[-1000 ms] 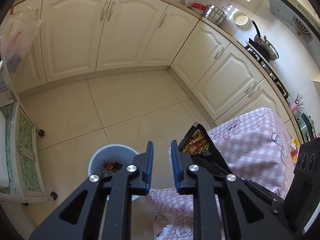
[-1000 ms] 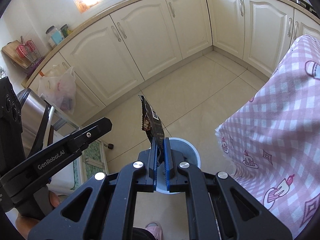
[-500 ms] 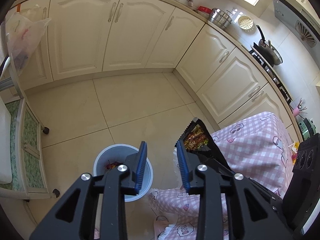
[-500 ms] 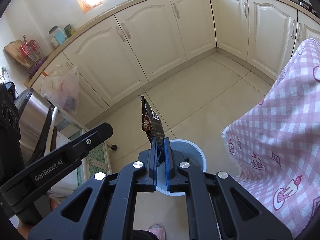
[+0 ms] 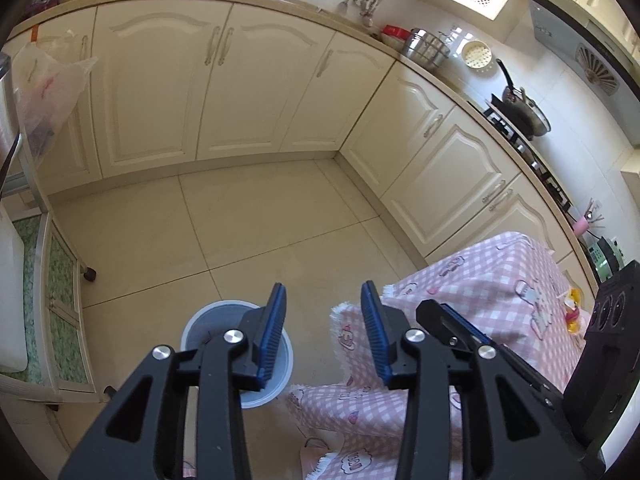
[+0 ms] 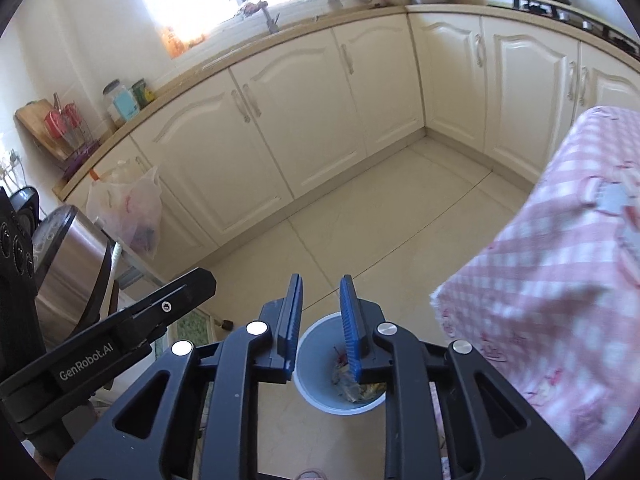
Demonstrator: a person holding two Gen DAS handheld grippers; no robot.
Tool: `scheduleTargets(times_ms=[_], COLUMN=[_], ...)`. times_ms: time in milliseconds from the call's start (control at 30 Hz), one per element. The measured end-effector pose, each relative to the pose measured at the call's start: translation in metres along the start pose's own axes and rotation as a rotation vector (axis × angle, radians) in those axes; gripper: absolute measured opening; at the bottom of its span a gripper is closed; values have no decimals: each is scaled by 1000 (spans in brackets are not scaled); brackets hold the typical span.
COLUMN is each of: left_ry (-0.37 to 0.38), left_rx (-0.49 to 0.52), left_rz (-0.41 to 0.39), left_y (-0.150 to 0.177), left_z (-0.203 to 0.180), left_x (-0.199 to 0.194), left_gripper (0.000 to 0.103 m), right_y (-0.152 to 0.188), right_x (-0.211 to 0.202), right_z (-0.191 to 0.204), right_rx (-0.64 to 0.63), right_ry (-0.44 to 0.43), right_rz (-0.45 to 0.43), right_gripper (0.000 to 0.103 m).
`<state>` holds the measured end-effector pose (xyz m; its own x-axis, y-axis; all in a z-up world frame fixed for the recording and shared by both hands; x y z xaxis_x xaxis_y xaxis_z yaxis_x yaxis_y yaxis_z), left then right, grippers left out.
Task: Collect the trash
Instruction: 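Move both open tools back over the table, then grasp the yellow and pink wrappers with the left tool while the right tool grasps the clear plastic bag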
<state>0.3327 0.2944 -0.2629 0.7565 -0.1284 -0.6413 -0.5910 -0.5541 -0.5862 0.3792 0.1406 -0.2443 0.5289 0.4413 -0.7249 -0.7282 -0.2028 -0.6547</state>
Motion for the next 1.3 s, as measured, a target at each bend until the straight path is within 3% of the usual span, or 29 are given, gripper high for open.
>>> scheduleTargets(times_ms=[300, 633, 933, 1300], left_ry=[97, 215, 317, 321], left_rx=[147, 349, 463, 457], left_rz=[-5, 37, 150, 255], left_y=[18, 61, 105, 126], left_z=[-109, -261, -381, -446], left_x=[-19, -15, 40, 131], left_gripper=[39, 53, 62, 66], right_y=[-12, -8, 12, 18], right_x=[-87, -188, -242, -240], right_z=[-69, -199, -336, -438], right_rx=[77, 220, 421, 577], right_ry=[72, 228, 365, 423], right_rz=[-133, -279, -333, -315], right_gripper=[26, 34, 42, 59])
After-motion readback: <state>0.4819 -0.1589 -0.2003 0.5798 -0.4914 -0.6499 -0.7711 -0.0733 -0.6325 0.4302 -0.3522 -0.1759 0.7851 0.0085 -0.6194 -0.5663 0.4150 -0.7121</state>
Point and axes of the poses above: each gripper's, at about its wrist camera, not at the fingertips, and x roughly the way its jaws point, z to its left, y to its underside, the point moved 7 cm from there along x, roughly the way its jaws point, and after that the axes turned 8 degrees about y, right-handed, at the moved point
